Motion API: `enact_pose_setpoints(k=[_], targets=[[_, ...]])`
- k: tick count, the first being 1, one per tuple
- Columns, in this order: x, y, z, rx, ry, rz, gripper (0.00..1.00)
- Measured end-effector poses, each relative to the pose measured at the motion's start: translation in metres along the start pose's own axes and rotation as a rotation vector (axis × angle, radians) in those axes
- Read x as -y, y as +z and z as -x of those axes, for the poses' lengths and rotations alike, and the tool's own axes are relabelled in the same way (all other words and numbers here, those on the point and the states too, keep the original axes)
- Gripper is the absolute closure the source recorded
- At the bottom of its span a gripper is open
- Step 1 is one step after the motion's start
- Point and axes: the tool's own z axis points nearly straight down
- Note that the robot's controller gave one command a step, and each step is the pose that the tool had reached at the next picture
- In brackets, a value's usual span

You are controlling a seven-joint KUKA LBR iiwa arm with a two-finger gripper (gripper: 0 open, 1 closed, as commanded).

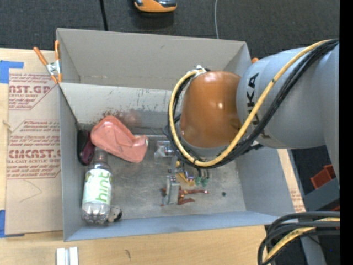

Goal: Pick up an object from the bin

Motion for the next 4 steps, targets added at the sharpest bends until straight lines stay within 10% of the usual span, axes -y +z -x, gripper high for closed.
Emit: enact_pose_setpoints(k=[1,3,4], targets=[[0.001,-0.005,0.002,0.008,0.002,0.001,0.00],[0.079,0.030,0.005,0.009,-0.010,-0.002,0.00],[0.072,0.071,0.007,0.010,-0.330,-0.002,0.00]])
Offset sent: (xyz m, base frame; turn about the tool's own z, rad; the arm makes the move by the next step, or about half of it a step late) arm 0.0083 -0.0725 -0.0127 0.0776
